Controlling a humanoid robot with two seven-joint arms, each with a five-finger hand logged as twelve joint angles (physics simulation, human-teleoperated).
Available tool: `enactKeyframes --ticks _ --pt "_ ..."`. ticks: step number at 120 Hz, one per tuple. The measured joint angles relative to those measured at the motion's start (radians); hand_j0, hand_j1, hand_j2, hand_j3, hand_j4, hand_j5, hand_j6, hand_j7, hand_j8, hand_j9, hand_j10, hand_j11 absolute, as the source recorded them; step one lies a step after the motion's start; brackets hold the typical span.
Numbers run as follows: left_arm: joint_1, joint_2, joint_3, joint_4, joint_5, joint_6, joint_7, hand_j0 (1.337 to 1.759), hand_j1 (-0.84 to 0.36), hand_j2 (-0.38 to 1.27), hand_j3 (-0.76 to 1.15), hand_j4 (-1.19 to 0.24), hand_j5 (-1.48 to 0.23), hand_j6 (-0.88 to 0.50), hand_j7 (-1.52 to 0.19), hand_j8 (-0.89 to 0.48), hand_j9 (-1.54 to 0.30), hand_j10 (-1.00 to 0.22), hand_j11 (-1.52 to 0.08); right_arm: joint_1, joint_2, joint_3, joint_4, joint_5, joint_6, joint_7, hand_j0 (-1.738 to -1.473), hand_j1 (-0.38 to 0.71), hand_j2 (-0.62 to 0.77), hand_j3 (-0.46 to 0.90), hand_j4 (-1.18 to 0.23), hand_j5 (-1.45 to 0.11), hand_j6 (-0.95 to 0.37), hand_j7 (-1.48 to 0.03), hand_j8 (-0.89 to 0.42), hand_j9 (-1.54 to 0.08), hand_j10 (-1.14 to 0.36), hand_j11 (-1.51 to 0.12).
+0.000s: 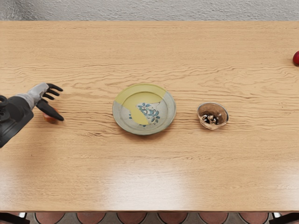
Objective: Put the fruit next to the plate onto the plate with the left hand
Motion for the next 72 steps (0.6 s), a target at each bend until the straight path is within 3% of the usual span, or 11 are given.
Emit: enactKeyframes --ticks 29,72 --pt "0.002 0.03 0.009 -0.061 0.023 0.037 0.015 1.658 -0.07 0.07 0.0 -0.35 -0.46 -0.35 -0.46 -0.35 -0.46 -0.35 -0.46 0.0 0.0 0.0 0.0 0.0 0.0 0.0 -1.658 -0.32 0.0 0.0 -0.02 -0.03 -0.02 -0.03 -0.02 -0.03 -0.02 -0.03" --pt "0.023 0.04 0.016 -0.067 0.043 0.042 0.024 1.658 -0.1 0.08 0.0 -0.38 -0.49 -0.38 -0.49 -0.38 -0.49 -0.38 -0.49 0.0 0.0 0.0 0.0 0.0 0.0 0.0 -1.658 -0.32 0.0 0.0 -0.02 -0.03 -0.02 -0.03 -0.02 -0.03 -0.02 -0.03"
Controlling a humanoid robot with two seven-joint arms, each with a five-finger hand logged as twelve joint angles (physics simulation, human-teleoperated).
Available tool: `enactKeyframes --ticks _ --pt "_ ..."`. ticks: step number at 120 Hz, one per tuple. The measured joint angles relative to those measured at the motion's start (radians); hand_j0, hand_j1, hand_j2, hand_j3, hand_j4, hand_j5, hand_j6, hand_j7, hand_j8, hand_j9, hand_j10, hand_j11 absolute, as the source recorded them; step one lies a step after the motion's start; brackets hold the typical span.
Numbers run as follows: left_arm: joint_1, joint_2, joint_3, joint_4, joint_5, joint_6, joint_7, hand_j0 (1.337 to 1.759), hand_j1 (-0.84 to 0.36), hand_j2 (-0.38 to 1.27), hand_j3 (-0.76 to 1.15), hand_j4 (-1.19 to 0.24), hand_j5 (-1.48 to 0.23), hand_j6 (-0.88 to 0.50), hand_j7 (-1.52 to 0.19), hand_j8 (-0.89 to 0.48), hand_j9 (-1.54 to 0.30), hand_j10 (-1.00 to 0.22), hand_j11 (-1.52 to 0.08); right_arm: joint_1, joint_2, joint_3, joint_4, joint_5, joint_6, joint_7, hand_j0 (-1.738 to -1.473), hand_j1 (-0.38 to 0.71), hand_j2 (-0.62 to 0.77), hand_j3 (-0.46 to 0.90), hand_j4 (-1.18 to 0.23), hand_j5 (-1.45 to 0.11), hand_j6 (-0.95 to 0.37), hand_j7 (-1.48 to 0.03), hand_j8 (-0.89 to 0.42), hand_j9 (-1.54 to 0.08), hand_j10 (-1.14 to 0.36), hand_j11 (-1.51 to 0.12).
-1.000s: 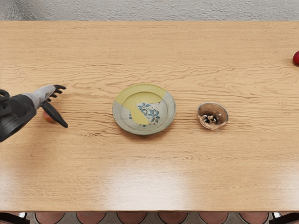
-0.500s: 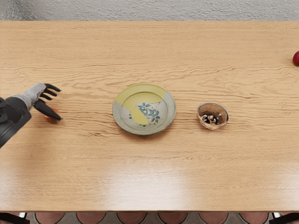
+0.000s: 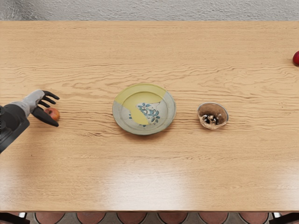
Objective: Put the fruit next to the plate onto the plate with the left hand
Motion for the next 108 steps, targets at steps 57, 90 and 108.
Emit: enactKeyframes --ticks 57,90,108 --pt "0.014 -0.01 -0.001 0.013 0.016 0.0 0.03 1.657 -0.26 0.14 0.0 -0.54 -0.69 -0.51 -0.7 -0.47 -0.7 -0.53 -0.7 0.0 0.0 0.0 0.0 0.0 0.0 0.0 -1.658 -0.32 0.0 0.0 -0.02 -0.03 -0.02 -0.03 -0.02 -0.03 -0.02 -0.03" --pt "0.013 -0.01 -0.004 0.023 0.015 -0.001 0.038 1.657 -0.27 0.28 0.0 -0.58 -0.77 -0.53 -0.77 -0.5 -0.77 -0.58 -0.77 0.0 0.0 0.0 0.0 0.0 0.0 0.0 -1.658 -0.32 0.0 0.0 -0.02 -0.03 -0.02 -0.03 -0.02 -0.03 -0.02 -0.03" --pt "0.011 -0.008 -0.01 0.025 0.013 -0.001 0.038 1.657 -0.27 0.33 0.0 -0.59 -0.78 -0.54 -0.78 -0.52 -0.78 -0.59 -0.78 0.0 0.0 0.0 0.0 0.0 0.0 0.0 -1.658 -0.32 0.0 0.0 -0.02 -0.03 -0.02 -0.03 -0.02 -0.03 -0.02 -0.03"
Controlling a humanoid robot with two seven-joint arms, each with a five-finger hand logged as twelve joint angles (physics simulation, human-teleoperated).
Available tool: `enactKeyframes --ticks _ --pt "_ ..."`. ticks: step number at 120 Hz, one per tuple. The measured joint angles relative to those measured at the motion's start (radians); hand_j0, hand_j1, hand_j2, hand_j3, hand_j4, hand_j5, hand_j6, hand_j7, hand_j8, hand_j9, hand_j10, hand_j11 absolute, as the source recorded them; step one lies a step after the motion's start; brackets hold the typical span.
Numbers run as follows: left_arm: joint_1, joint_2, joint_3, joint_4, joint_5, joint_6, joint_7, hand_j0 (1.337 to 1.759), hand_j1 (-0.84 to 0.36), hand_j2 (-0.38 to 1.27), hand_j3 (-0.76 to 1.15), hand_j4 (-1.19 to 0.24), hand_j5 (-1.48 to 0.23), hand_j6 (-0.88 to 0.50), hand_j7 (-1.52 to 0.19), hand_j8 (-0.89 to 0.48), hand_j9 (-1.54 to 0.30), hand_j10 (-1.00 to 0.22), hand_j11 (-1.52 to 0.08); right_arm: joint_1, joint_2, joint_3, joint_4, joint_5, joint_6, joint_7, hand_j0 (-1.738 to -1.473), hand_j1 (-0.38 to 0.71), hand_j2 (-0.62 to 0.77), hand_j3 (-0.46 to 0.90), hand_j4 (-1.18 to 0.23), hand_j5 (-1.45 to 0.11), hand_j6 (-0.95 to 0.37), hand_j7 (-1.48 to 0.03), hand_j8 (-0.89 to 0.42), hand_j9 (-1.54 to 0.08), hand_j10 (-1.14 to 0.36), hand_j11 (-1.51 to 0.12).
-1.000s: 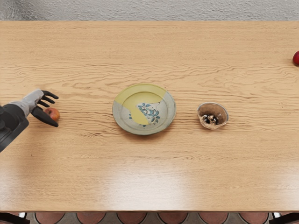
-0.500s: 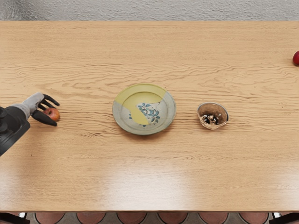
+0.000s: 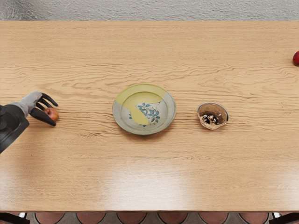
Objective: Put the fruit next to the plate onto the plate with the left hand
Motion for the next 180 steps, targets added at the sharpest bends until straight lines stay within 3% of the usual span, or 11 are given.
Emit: enactKeyframes --ticks 35,127,134,163,180 --pt "-0.019 -0.017 -0.005 0.001 0.0 0.0 -0.003 1.657 -0.29 0.42 0.0 -0.62 -0.83 -0.55 -0.82 -0.52 -0.82 -0.63 -0.82 0.0 0.0 0.0 0.0 0.0 0.0 0.0 -1.658 -0.32 0.0 0.0 -0.02 -0.03 -0.02 -0.03 -0.02 -0.03 -0.02 -0.03" --pt "-0.046 -0.105 -0.107 0.006 -0.006 -0.004 0.0 1.657 -0.29 0.37 0.0 -0.64 -0.82 -0.53 -0.82 -0.53 -0.83 -0.63 -0.83 0.0 0.0 0.0 0.0 0.0 0.0 0.0 -1.658 -0.32 0.0 0.0 -0.02 -0.03 -0.02 -0.03 -0.02 -0.03 -0.02 -0.03" --pt "-0.048 -0.128 -0.114 0.005 -0.008 -0.006 -0.002 1.657 -0.29 0.45 0.0 -0.63 -0.83 -0.55 -0.82 -0.52 -0.83 -0.63 -0.83 0.0 0.0 0.0 0.0 0.0 0.0 0.0 -1.658 -0.32 0.0 0.0 -0.02 -0.03 -0.02 -0.03 -0.02 -0.03 -0.02 -0.03" --pt "-0.047 -0.143 -0.142 0.005 -0.011 -0.005 0.0 1.657 -0.3 0.39 0.0 -0.64 -0.82 -0.51 -0.82 -0.5 -0.83 -0.63 -0.83 0.0 0.0 0.0 0.0 0.0 0.0 0.0 -1.658 -0.32 0.0 0.0 -0.02 -0.03 -0.02 -0.03 -0.02 -0.03 -0.02 -0.03" --pt "-0.057 -0.165 -0.148 0.005 -0.01 -0.007 -0.001 1.658 -0.31 0.45 0.0 -0.63 -0.84 -0.52 -0.84 -0.49 -0.84 -0.64 -0.84 0.0 0.0 0.0 0.0 0.0 0.0 0.0 -1.658 -0.32 0.0 0.0 -0.02 -0.03 -0.02 -0.03 -0.02 -0.03 -0.02 -0.03"
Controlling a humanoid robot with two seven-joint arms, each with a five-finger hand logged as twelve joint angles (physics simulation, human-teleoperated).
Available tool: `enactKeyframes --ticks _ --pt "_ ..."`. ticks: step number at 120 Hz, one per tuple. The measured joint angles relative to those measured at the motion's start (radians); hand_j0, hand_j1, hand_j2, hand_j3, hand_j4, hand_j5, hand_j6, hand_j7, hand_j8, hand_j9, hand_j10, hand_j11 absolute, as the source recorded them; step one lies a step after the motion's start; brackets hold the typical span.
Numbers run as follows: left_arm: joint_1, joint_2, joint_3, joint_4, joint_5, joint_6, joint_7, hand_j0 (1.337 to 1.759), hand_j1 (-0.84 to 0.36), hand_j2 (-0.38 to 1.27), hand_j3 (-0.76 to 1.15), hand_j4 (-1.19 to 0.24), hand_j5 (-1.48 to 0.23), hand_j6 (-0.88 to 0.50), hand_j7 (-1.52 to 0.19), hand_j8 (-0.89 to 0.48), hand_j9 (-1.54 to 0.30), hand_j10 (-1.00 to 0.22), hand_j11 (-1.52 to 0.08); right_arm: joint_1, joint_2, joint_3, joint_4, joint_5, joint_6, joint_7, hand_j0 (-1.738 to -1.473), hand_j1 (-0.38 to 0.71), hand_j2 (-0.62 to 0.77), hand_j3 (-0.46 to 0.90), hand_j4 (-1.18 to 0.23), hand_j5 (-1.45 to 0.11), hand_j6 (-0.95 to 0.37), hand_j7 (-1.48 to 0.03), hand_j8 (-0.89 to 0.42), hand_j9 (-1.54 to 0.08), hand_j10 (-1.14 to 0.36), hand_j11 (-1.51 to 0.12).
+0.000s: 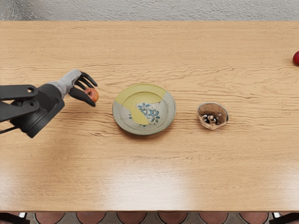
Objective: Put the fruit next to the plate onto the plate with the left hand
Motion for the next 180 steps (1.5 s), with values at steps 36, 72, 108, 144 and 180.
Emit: enactKeyframes --ticks 36,72,108,144,180 --pt "-0.007 -0.021 -0.003 0.0 0.003 0.002 0.001 1.658 -0.32 0.44 0.0 -0.65 -0.84 -0.49 -0.85 -0.46 -0.84 -0.64 -0.84 -0.001 0.0 0.0 0.0 0.0 0.0 0.0 -1.658 -0.32 0.0 0.0 -0.02 -0.03 -0.02 -0.03 -0.02 -0.03 -0.02 -0.03" --pt "-0.02 -0.058 -0.003 0.0 0.003 0.005 0.0 1.658 -0.31 0.51 0.0 -0.64 -0.85 -0.55 -0.85 -0.52 -0.84 -0.64 -0.84 -0.001 0.0 0.0 0.0 0.0 0.0 0.0 -1.658 -0.32 0.0 0.0 -0.02 -0.03 -0.02 -0.03 -0.02 -0.03 -0.02 -0.03" --pt "-0.029 -0.087 -0.003 0.0 0.002 0.007 0.0 1.658 -0.32 0.51 0.0 -0.64 -0.85 -0.54 -0.85 -0.52 -0.84 -0.64 -0.84 -0.001 0.0 0.0 0.0 0.0 0.0 0.0 -1.658 -0.32 0.0 0.0 -0.02 -0.03 -0.02 -0.03 -0.02 -0.03 -0.02 -0.03" --pt "-0.043 -0.115 -0.003 0.0 0.002 0.008 0.001 1.658 -0.31 0.5 0.0 -0.64 -0.86 -0.54 -0.85 -0.54 -0.84 -0.64 -0.84 -0.001 0.0 0.0 0.0 0.0 0.0 0.0 -1.658 -0.32 0.0 0.0 -0.02 -0.03 -0.02 -0.03 -0.02 -0.03 -0.02 -0.03" --pt "-0.049 -0.154 -0.002 0.0 0.002 0.007 0.002 1.658 -0.31 0.48 0.0 -0.63 -0.86 -0.52 -0.84 -0.52 -0.84 -0.64 -0.84 0.0 0.0 0.0 0.0 0.0 0.0 0.0 -1.658 -0.32 0.0 0.0 -0.02 -0.03 -0.02 -0.03 -0.02 -0.03 -0.02 -0.03"
